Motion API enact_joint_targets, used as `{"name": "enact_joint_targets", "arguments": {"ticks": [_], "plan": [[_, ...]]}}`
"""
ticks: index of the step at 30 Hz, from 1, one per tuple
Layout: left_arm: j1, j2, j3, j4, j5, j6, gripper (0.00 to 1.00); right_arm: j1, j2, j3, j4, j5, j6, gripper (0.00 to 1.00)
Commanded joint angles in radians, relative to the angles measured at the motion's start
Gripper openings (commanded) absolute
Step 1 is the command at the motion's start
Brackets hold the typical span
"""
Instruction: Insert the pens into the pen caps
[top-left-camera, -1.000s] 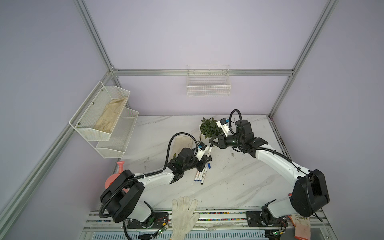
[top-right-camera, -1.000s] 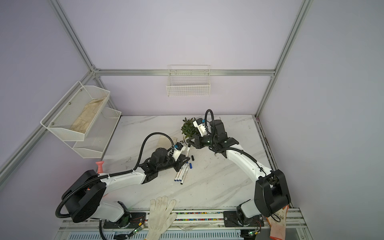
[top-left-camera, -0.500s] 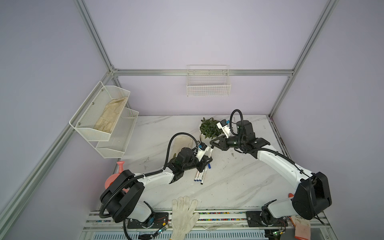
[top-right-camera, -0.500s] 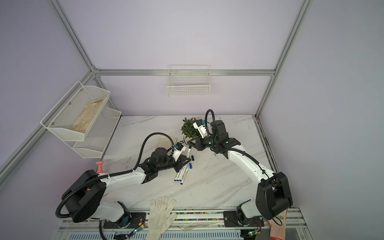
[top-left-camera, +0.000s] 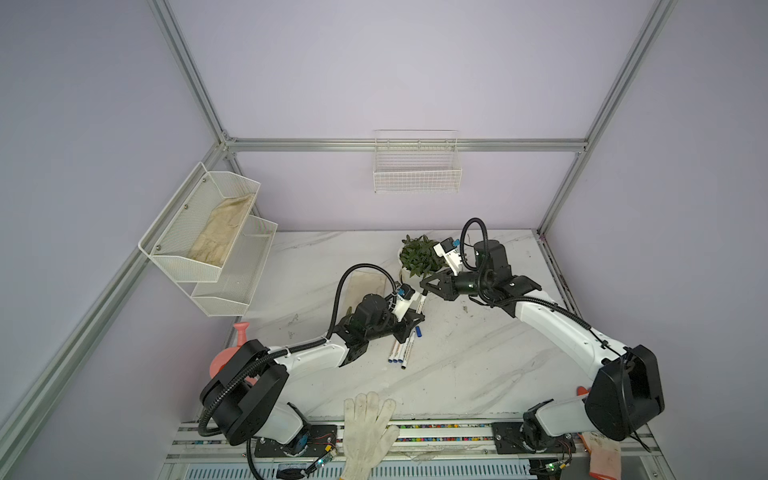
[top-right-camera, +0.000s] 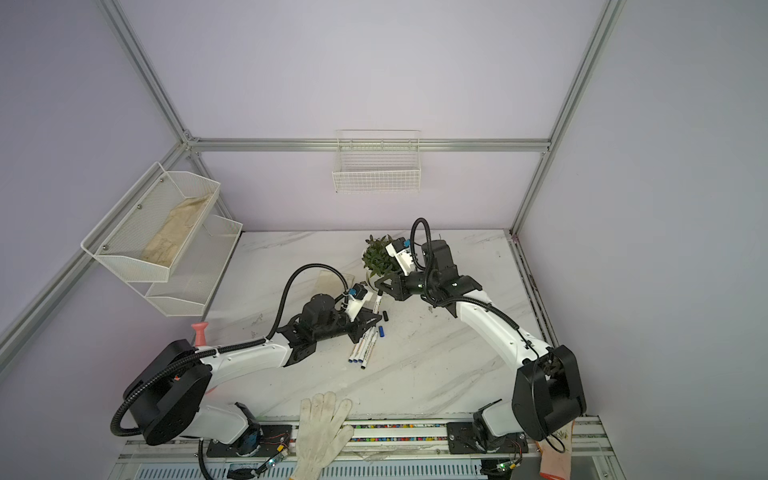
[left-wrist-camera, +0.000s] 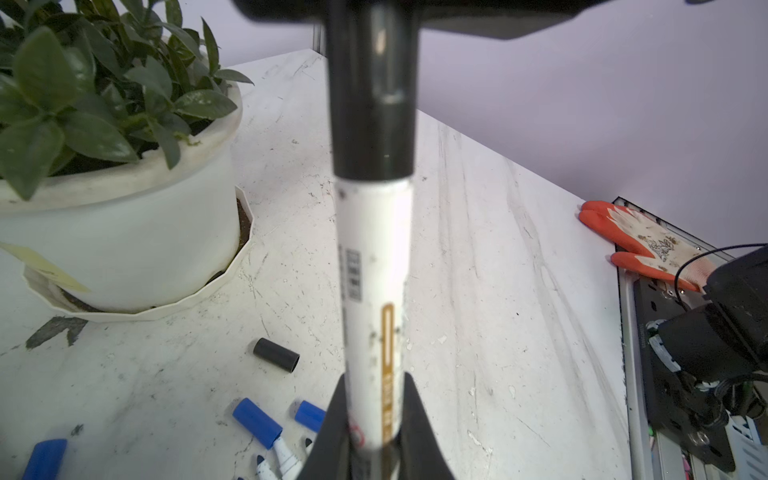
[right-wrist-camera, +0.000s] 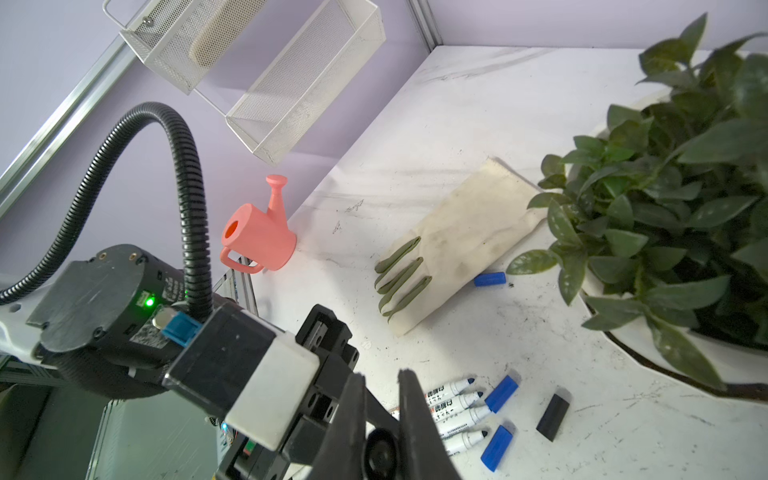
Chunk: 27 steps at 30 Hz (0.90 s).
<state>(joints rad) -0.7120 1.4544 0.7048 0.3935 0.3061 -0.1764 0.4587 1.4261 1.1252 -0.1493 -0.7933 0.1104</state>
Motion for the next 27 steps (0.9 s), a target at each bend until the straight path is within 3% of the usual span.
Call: {"name": "enact_joint_targets", "arguments": {"ticks": [1,10,15,18,22,27], "plan": [[0.019,-0.08,0.228,0.278,-0.084,-0.109,0.0,0.016,0.019,-0.056,-0.131,-0.054,-0.006,0.02],[0.035,-0.111,0.339,0.271,-0.073,-0.121,0.0,0.015,-0.008,-0.071,-0.121,-0.018,0.029,0.02],[0.083,-0.117,0.349,0.318,-0.077,-0.196,0.0,0.016,0.009,-0.073,-0.14,-0.022,0.034,0.01],[0.141,-0.103,0.354,0.37,-0.064,-0.303,0.0,0.016,0.014,-0.073,-0.154,-0.024,0.027,0.01],[0.216,-0.068,0.356,0.443,-0.005,-0.42,0.0,0.015,0.012,-0.073,-0.171,-0.039,0.016,0.01],[0.243,-0.049,0.388,0.46,0.078,-0.456,0.0,0.016,0.01,-0.081,-0.195,-0.071,-0.006,0.0]]}}
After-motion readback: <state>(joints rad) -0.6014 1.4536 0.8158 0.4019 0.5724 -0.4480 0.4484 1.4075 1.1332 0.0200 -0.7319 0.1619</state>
